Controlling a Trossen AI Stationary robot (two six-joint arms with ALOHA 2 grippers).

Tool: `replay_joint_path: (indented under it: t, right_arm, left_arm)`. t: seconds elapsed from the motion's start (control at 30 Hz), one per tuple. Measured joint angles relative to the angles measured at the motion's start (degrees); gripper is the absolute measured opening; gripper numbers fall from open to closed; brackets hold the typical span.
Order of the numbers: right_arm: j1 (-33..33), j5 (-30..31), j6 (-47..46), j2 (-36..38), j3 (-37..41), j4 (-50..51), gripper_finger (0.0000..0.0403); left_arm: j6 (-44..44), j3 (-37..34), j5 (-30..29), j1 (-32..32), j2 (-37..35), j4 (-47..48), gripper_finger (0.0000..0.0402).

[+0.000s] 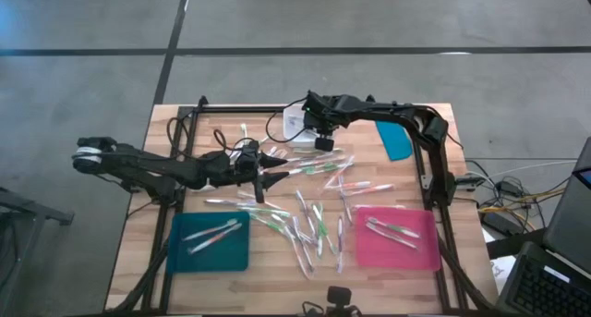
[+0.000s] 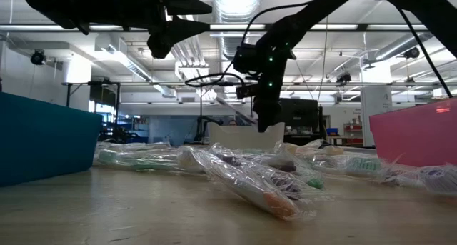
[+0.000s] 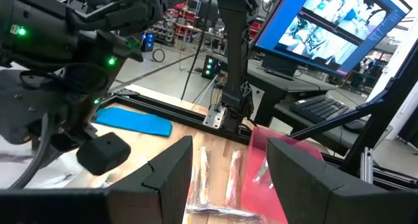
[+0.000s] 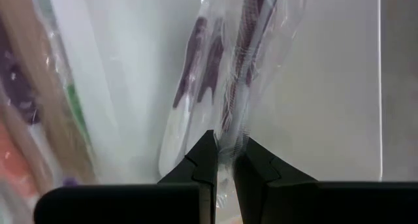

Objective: Pick & Place Toothbrushes
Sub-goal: Put the violet toothbrush into the white bin

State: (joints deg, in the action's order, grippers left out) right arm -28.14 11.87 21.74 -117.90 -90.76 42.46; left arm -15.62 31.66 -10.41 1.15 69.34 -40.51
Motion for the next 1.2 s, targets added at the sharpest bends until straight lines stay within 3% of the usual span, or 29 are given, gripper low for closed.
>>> replay_joint_path:
  t: [0.67, 1.2]
  right_arm:
    - [-0.4, -1.4, -0.3, -4.1, 0.0, -2.4, 0.0028]
    - [-0.4, -1.4, -0.3, -4.2, 0.0, -3.4, 0.0115]
  left_arm:
    - [0.0, 0.0, 0.0, 0.0, 0.0, 0.0, 0.02]
    - [0.0, 0.0, 0.0, 0.0, 0.0, 0.0, 0.02]
